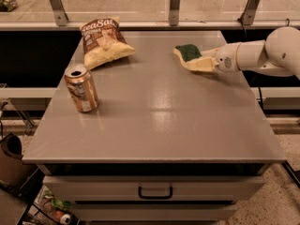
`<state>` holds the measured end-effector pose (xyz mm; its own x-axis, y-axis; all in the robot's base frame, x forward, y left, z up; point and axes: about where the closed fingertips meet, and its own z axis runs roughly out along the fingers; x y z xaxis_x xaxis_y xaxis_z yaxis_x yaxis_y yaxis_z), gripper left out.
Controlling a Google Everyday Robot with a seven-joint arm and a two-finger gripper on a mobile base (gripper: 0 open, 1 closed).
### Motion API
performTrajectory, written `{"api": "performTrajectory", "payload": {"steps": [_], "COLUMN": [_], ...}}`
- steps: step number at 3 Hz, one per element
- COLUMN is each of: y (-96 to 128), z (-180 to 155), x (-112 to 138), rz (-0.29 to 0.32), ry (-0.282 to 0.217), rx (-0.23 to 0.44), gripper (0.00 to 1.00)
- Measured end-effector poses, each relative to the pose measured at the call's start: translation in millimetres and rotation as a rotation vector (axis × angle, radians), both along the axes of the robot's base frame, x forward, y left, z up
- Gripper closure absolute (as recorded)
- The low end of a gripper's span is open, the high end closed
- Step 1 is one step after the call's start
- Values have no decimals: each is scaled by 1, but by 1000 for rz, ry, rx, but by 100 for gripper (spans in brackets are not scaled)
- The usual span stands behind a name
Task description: Move sponge near orange can
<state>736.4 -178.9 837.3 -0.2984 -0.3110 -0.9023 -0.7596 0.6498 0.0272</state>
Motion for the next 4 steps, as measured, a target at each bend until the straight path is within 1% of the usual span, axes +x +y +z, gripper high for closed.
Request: {"api": "performTrajectory", "payload": {"steps": [1,2,3,4], "y": [3,3,-3,-29], "z": [-1,-1,4,16], "x": [0,0,0,-2], "rz": [5,5,29,70], "ry": [2,2,8,22], "rx": [1,1,6,28], "gripper": [100,100,100,100]}}
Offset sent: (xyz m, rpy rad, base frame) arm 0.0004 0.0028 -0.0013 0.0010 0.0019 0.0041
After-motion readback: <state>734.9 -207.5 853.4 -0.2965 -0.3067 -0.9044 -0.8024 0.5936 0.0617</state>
